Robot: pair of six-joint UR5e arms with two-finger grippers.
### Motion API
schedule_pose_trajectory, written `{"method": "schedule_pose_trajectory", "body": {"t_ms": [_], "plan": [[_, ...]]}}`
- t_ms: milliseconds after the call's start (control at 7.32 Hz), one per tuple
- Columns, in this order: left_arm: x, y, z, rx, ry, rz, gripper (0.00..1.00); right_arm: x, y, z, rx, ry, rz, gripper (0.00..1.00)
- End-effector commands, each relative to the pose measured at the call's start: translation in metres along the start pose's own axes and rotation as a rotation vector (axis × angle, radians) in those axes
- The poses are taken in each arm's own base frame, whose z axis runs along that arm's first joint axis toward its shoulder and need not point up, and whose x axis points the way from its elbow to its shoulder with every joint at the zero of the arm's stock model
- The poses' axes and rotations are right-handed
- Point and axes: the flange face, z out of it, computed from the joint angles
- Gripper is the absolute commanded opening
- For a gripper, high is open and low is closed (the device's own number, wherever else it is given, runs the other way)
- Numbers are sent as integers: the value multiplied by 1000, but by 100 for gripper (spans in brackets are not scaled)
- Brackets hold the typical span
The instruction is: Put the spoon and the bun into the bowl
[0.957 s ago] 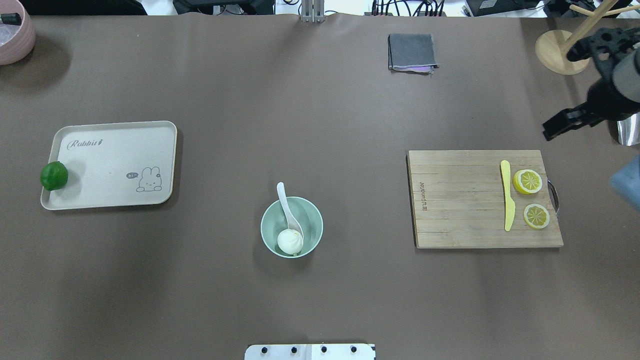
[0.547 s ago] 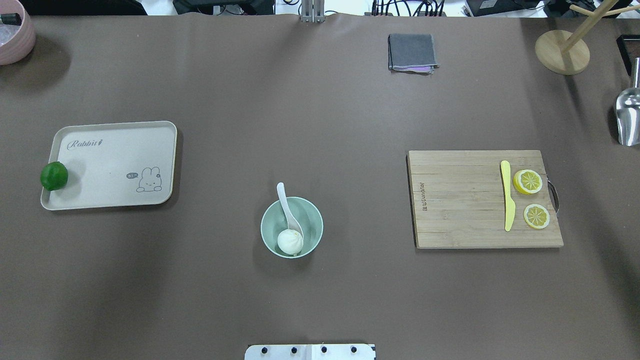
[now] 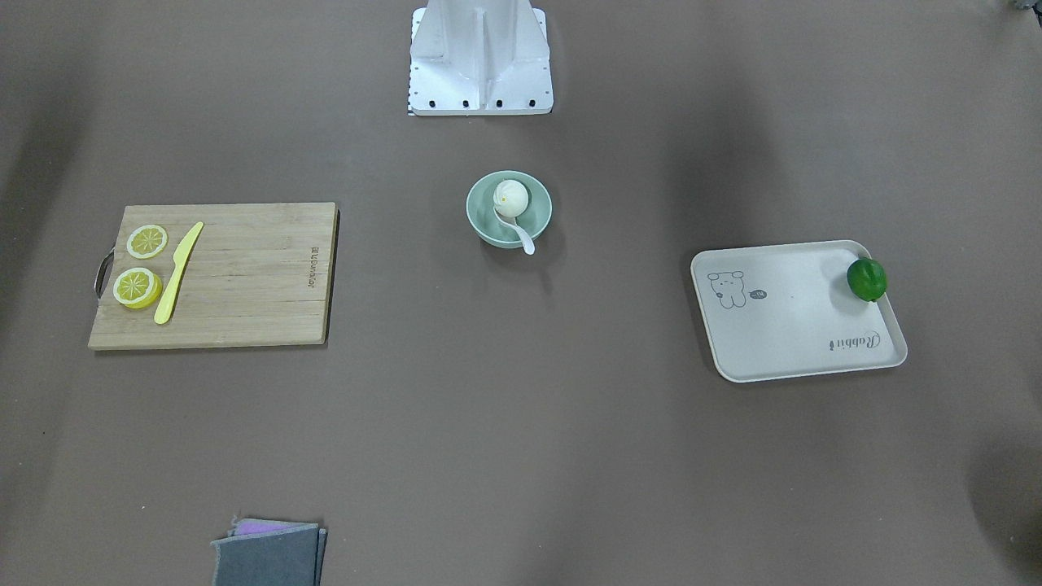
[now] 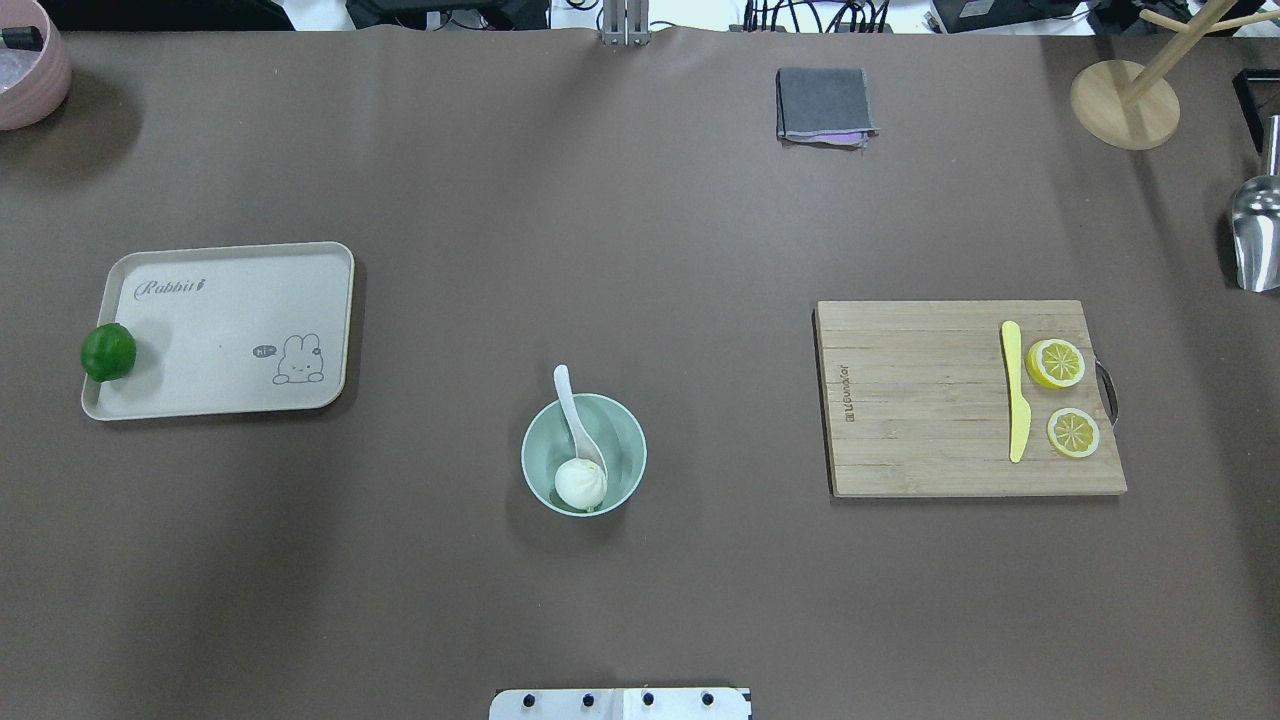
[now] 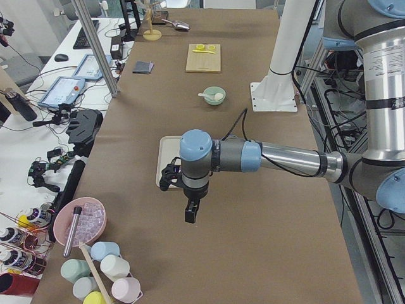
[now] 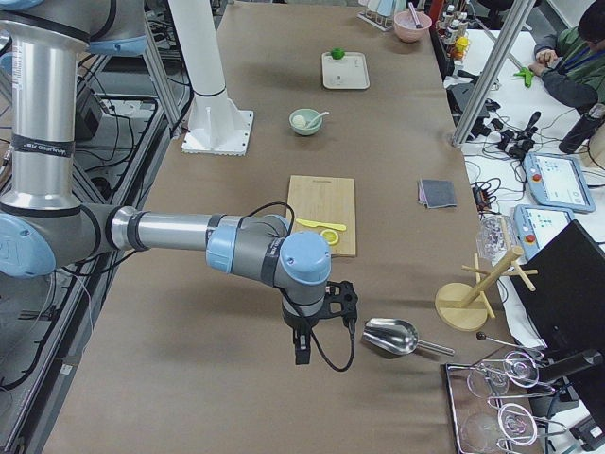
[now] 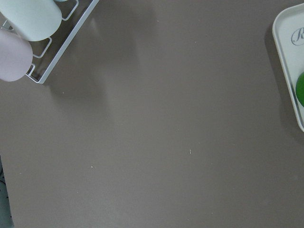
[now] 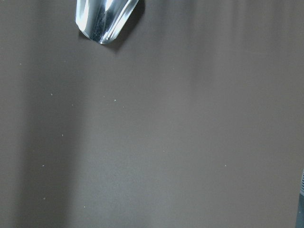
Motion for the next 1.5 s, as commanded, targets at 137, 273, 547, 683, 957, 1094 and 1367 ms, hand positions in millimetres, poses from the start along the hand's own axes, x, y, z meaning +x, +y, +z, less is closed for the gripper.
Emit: {"method": "schedule_pose_trajectory", "body": {"t_ms": [137, 273, 547, 683, 957, 1094, 1367], "plan": [[-2, 1, 4, -3, 0, 5, 99, -6, 35, -24, -9, -27, 17, 100], [-3, 4, 6, -9, 2, 2, 99, -19, 25, -25, 5, -63, 2, 100], [-3, 4, 6, -8, 1, 3, 99, -61, -5, -2, -12, -70, 92, 100], [-3, 4, 5, -7, 2, 4, 99, -62, -10, 11, 22, -50, 102, 100], [-2, 4, 5, -5, 2, 6, 99, -33, -3, 56, 73, -28, 38, 100], [-2, 4, 5, -5, 2, 6, 99, -24, 1, 67, 102, -21, 14, 100], [-3, 4, 6, -9, 2, 4, 99, -28, 3, 70, 92, -23, 8, 100]]}}
